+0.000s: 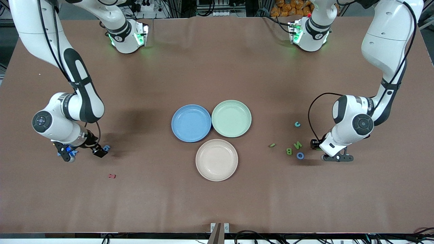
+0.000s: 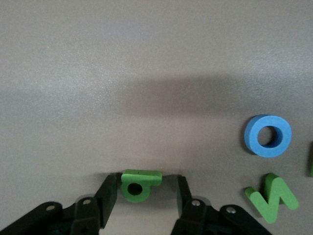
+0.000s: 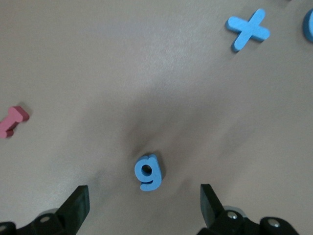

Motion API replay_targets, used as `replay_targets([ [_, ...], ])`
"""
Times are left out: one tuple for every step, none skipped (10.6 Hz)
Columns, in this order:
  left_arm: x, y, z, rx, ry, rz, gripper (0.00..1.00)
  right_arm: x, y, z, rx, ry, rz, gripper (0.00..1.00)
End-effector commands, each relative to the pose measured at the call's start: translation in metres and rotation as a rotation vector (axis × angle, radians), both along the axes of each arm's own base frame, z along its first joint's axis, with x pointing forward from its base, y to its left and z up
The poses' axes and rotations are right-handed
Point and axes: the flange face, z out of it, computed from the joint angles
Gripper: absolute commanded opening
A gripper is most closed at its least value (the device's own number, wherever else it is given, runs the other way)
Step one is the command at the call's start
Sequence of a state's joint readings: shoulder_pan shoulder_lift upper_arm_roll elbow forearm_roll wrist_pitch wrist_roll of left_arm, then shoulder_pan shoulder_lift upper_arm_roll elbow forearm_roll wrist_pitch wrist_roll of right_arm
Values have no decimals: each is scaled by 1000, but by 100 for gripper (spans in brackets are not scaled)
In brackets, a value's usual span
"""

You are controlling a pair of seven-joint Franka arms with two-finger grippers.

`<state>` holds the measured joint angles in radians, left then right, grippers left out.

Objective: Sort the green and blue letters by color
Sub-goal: 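Grasp a green letter with the left gripper while the right gripper grasps blue g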

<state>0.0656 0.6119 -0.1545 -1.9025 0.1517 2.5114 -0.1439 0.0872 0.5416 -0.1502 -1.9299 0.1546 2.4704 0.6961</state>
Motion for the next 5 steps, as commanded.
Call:
replay_targets([
  [6, 4, -2, 28, -20, -45, 33, 1, 11, -8, 2, -2, 112, 100],
  [5, 3, -2, 28, -20, -45, 23, -1, 8, -11, 2, 4, 180, 100],
  [6, 3, 0, 28, -23, -44, 12, -3, 5, -12, 3, 6, 223, 100],
  [7, 1, 5, 28, -31, -38, 1, -3, 4, -13, 3, 7, 245, 100],
  [8, -7, 15, 28, -43, -42, 0, -3, 3, -14, 1, 1, 245, 100],
])
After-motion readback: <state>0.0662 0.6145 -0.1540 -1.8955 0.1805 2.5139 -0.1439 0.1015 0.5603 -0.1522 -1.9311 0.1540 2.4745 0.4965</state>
